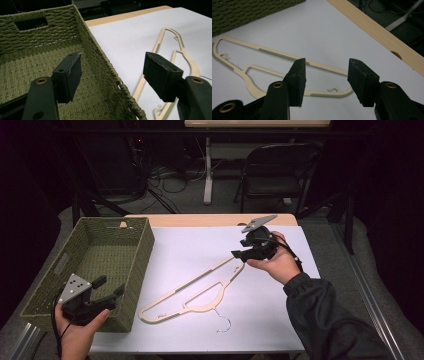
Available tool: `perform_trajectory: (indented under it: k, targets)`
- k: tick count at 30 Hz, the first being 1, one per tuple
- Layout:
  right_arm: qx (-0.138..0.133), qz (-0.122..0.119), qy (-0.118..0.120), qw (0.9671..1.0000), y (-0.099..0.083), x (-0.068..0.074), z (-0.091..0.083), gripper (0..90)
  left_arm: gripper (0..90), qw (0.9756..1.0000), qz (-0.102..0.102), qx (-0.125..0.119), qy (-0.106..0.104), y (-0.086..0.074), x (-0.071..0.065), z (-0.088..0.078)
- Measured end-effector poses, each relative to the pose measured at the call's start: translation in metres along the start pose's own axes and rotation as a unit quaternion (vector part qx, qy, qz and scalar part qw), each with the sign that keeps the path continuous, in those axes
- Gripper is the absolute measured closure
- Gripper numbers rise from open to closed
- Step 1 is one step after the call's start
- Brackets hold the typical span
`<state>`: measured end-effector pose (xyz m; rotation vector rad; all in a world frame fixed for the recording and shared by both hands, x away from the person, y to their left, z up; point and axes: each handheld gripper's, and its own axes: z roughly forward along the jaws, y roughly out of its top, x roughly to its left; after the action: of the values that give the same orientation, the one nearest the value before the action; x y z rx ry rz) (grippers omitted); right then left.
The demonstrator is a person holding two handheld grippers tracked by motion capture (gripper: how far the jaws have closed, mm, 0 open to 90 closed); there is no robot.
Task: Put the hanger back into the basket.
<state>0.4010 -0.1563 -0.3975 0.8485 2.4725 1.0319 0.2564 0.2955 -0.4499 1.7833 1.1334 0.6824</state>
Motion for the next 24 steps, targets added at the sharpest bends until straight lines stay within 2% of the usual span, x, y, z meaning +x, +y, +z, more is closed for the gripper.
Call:
perform_trajectory:
  k: [1,4,6,8,11,13,18,24]
  targets:
    - [-0.007,-0.005,0.003,1.0,0.003,0.002,0.005,48.4,31.0,1.0,-0.001,0.0,0.001,0.0,0.0,0.0]
    - [-0.004,-0.007,0.015,0.9999,0.011,0.005,0.018,48.4,31.0,1.0,-0.001,-0.001,0.0,0.0,0.001,-0.001]
    - [0.007,-0.019,0.015,0.9997,0.016,0.008,0.026,48.5,31.0,1.0,-0.001,-0.001,0.0,0.0,0.001,-0.001]
    - [0.0,-0.025,0.021,0.9995,0.02,0.01,0.033,48.5,31.0,1.0,-0.001,0.0,0.001,0.0,0.002,-0.001]
    - [0.002,-0.027,0.024,0.9993,0.023,0.011,0.039,48.9,31.0,1.0,-0.001,0.0,0.001,-0.001,0.002,-0.001]
    - [-0.002,-0.026,0.028,0.9993,0.024,0.01,0.049,49.1,31.0,1.0,-0.002,-0.001,0.0,-0.001,0.002,0.0]
    - [0.025,-0.047,0.035,0.9979,0.021,0.009,0.064,50.5,31.0,1.0,-0.001,0.0,-0.002,-0.001,0.001,0.002]
    - [0.039,-0.062,0.053,0.9959,0.02,0.015,0.074,50.5,31.0,1.0,-0.001,0.001,-0.002,-0.001,0.001,0.002]
